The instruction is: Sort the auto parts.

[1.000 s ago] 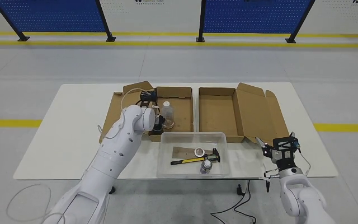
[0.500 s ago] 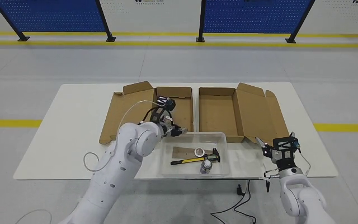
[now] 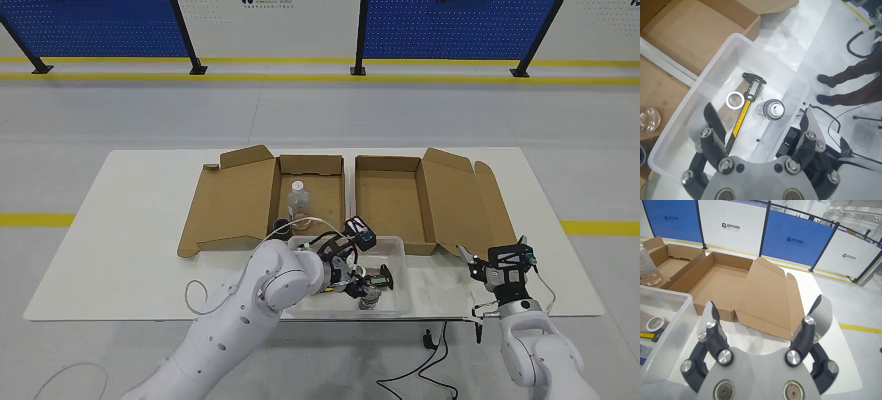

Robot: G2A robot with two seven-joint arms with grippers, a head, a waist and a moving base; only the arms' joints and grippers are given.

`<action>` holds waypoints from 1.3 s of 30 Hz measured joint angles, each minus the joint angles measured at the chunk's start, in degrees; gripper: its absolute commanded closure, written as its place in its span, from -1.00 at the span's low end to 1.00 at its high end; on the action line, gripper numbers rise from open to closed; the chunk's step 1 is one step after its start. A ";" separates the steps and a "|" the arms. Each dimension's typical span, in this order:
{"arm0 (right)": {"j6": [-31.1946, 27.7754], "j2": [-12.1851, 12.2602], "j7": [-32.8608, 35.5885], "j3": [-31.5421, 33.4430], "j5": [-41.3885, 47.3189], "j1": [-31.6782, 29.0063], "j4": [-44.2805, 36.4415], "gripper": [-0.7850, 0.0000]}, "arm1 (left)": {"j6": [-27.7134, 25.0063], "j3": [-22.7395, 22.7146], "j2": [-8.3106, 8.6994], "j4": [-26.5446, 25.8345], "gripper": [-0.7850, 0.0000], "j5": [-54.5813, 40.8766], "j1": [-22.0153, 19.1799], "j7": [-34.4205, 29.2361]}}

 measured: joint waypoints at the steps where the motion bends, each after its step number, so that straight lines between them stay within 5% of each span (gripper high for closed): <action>1: 0.00 0.00 0.00 0.00 0.00 0.00 0.00 -1.00 | 0.12 1.01 -0.21 0.57 -1.00 0.17 -0.47 -0.13; 11: 0.00 0.00 0.00 0.00 0.00 0.00 0.00 -1.00 | 1.05 6.19 -1.53 4.06 -1.00 0.69 -3.12 0.17; 13: 0.00 0.00 0.00 0.00 0.00 0.00 0.00 -1.00 | 1.22 6.82 -1.68 4.88 -0.71 1.35 -3.71 -0.22; 39: 0.00 0.00 0.00 0.00 0.00 0.00 0.00 -1.00 | 3.76 11.58 -3.59 10.43 -0.02 3.31 -6.68 -1.70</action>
